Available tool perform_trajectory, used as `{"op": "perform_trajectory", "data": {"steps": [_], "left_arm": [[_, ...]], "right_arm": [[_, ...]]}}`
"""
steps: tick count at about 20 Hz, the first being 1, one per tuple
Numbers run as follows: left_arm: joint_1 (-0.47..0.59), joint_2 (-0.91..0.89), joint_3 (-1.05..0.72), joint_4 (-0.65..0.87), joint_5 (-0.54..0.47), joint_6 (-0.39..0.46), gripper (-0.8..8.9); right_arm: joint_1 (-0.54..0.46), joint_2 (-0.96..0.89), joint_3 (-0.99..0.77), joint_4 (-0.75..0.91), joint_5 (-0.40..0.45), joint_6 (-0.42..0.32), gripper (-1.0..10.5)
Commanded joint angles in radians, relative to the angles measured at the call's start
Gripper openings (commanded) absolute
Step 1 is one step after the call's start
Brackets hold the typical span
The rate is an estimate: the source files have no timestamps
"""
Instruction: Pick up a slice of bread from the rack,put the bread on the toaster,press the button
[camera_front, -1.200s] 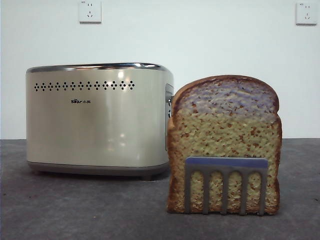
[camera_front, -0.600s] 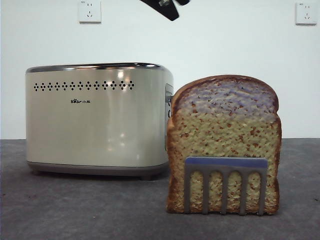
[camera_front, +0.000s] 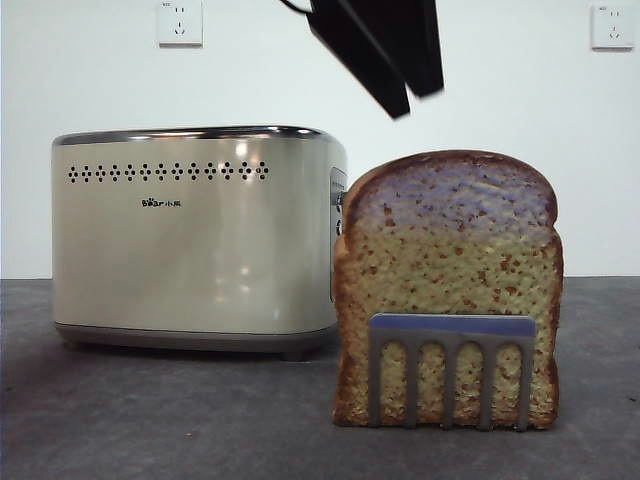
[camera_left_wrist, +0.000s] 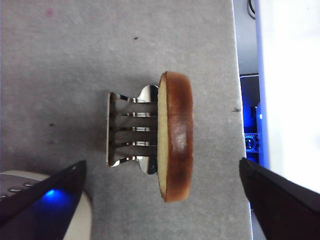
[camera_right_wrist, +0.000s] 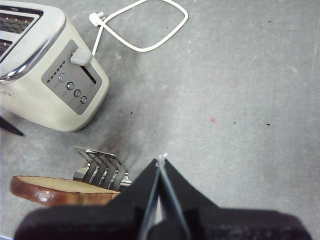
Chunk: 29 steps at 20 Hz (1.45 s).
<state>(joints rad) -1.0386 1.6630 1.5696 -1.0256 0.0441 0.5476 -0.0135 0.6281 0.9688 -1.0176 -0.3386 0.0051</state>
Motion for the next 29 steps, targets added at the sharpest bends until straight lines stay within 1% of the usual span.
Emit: {"op": "perform_trajectory", "data": {"steps": [1,4,5,7,9,11,13,16,18,19,23,26,29], "left_arm": [[-0.007,0.037,-0.004,0.018,0.008,-0.027,6.56],[-0.008,0.079,-0.004,0.024,0.008,-0.027,6.51],[-0.008,0.094,-0.004,0.023,0.008,-0.027,5.88],[-0.010,0.121,-0.004,0.025,0.008,-0.027,4.15],[-0.010,0.132,-0.004,0.025,0.008,-0.027,3.14],[-0.010,0.132,-0.004,0.025,0.008,-0.027,1.81],[-0.011,0.132,-0.004,0.023,0.008,-0.026,1.16],[-0.012,0.132,-0.004,0.024,0.008,-0.020,1.13],[-0.012,0.132,-0.004,0.023,0.008,-0.020,0.15],[-0.012,0.132,-0.004,0.023,0.008,-0.020,-0.12],[-0.012,0.124,-0.003,0.022,0.008,-0.016,-0.09],[-0.012,0.098,-0.003,0.021,0.006,0.004,-0.09],[-0.012,0.053,-0.003,0.021,-0.032,0.010,-0.09]], "right_arm": [[0.000,-0.002,0.003,0.001,-0.002,-0.011,0.0],[0.000,-0.002,0.003,0.000,-0.002,-0.011,0.0],[0.000,-0.002,0.003,0.000,-0.002,-0.011,0.0],[0.000,-0.002,0.003,-0.001,-0.002,-0.011,0.0],[0.000,-0.002,0.003,-0.001,-0.002,-0.011,0.0],[0.000,-0.002,0.003,-0.001,-0.002,-0.011,0.0],[0.000,0.002,0.003,0.000,-0.002,-0.011,0.0],[0.000,0.011,0.003,-0.002,-0.002,-0.010,0.0],[0.000,0.019,0.003,-0.002,-0.002,-0.010,0.0],[0.000,0.023,0.003,-0.002,-0.002,-0.010,0.0],[0.000,0.025,0.003,-0.002,-0.002,-0.011,0.0],[0.000,0.025,0.003,-0.002,-0.002,-0.011,0.0],[0.000,0.025,0.003,-0.004,-0.002,-0.011,0.0]]}}
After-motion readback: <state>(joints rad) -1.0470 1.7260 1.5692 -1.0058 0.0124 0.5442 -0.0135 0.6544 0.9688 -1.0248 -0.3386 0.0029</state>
